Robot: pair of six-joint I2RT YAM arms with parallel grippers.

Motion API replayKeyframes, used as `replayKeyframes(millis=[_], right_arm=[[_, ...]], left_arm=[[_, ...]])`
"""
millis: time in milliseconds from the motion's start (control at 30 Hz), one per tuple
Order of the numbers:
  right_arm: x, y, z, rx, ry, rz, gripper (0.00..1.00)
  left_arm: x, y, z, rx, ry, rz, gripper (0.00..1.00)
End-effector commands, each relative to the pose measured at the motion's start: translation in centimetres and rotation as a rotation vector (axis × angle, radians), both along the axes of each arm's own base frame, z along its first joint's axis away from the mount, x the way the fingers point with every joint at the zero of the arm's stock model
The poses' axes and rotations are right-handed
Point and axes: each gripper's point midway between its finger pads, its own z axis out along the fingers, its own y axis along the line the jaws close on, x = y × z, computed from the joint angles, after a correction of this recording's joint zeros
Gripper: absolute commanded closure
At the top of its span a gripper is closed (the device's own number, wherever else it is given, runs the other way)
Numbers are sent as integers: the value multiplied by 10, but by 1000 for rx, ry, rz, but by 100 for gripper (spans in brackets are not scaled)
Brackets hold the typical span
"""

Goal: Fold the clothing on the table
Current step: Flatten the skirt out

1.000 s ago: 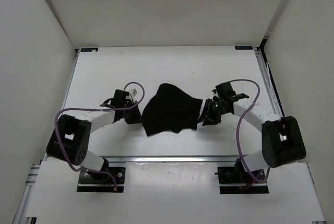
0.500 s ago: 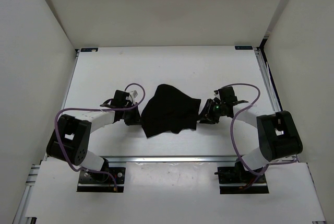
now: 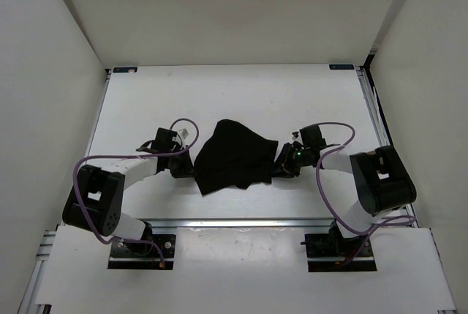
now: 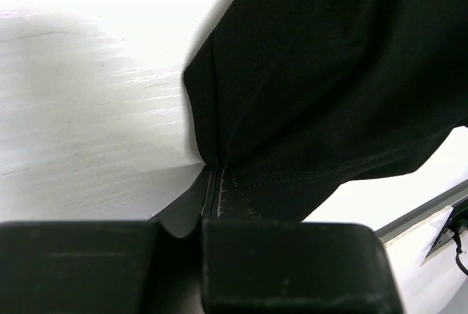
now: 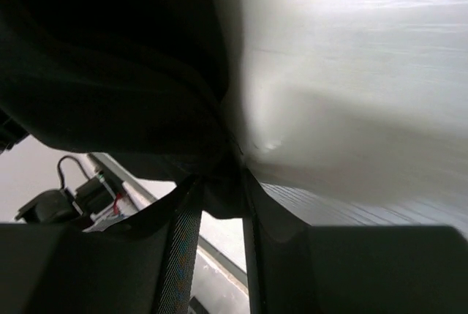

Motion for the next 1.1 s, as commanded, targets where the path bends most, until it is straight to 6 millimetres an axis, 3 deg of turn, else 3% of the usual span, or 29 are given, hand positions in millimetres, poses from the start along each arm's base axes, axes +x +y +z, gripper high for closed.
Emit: replayKeyframes(millis=[0, 200, 333, 433, 633, 733, 933, 1067], right_arm=[[-13, 4, -11, 23, 56, 9, 67], [-11, 6, -7, 73, 22, -1, 72], [-10, 5, -4, 102, 45, -7, 97], [1, -3, 6, 77, -9, -39, 100], [9, -12, 11, 80, -14, -51, 99], [3, -12, 7, 64, 3, -40, 100], [2, -16, 5, 47, 35, -39, 100], [3, -10, 10, 59, 44, -22, 100]], left_arm=[[-1, 9, 4, 20, -20, 17, 100], [-2, 8, 2, 23, -15, 15, 100], [-3, 0, 10, -44, -19, -3, 99], [7, -17, 39, -130, -117, -93, 64], [2, -19, 57, -190, -133, -89, 53], [-10, -24, 56, -281, -108, -48, 49], [-49, -25, 23, -330, -8, 12, 49], [-52, -22, 14, -355, -4, 70, 49]])
